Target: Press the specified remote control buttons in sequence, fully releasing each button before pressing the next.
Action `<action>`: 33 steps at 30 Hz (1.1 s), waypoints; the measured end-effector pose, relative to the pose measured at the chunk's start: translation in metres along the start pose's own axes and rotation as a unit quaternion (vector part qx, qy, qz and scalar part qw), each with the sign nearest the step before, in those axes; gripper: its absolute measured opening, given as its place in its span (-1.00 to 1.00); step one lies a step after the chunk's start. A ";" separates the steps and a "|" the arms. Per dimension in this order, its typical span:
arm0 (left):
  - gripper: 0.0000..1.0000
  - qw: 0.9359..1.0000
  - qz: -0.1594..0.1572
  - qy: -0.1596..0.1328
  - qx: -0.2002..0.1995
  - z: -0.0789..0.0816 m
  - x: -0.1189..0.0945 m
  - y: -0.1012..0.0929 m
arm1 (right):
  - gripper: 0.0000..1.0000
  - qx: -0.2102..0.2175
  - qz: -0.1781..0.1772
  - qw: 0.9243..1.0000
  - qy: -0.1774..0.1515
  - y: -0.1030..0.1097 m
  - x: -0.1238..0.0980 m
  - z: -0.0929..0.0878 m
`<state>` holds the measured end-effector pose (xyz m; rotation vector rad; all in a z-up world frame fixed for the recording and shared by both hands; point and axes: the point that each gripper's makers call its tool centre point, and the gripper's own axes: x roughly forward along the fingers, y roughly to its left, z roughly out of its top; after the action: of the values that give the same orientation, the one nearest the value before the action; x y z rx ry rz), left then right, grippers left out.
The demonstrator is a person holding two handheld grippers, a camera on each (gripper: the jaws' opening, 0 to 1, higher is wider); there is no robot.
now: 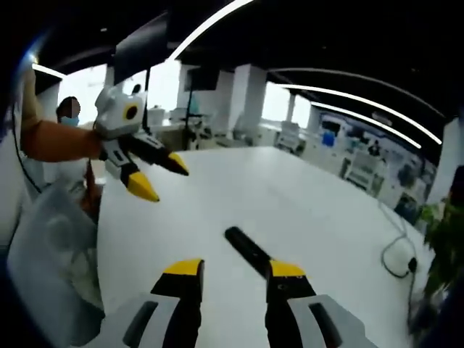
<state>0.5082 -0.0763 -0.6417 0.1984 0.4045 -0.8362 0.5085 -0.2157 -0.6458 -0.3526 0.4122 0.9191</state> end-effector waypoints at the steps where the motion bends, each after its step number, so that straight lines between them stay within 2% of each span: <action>1: 0.04 1.000 0.001 -0.001 0.001 0.000 -0.002 -0.001 | -0.38 0.000 0.000 1.000 -0.001 0.003 -0.002 0.000; 3: 0.04 1.000 0.001 -0.006 0.004 0.002 -0.006 -0.012 | -0.38 -0.002 0.001 1.000 -0.003 0.008 -0.007 -0.002; 9: 0.06 1.000 -0.007 -0.012 0.003 0.004 -0.014 -0.027 | -0.37 0.000 0.000 1.000 -0.013 0.019 -0.021 -0.001; 13: 0.09 1.000 -0.006 -0.013 -0.002 0.001 -0.020 -0.031 | -0.35 0.000 0.000 1.000 -0.017 0.024 -0.027 -0.002; 24: 0.09 1.000 -0.016 -0.013 -0.011 -0.010 -0.034 -0.061 | -0.31 0.000 0.013 1.000 -0.026 0.048 -0.035 -0.004; 33: 0.16 0.999 -0.020 -0.018 -0.019 -0.016 -0.040 -0.074 | -0.25 0.012 0.010 0.999 -0.037 0.056 -0.046 -0.009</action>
<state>0.4240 -0.0928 -0.6405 0.1392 0.3909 -0.8687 0.4362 -0.2201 -0.6383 -0.2920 0.3581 0.9431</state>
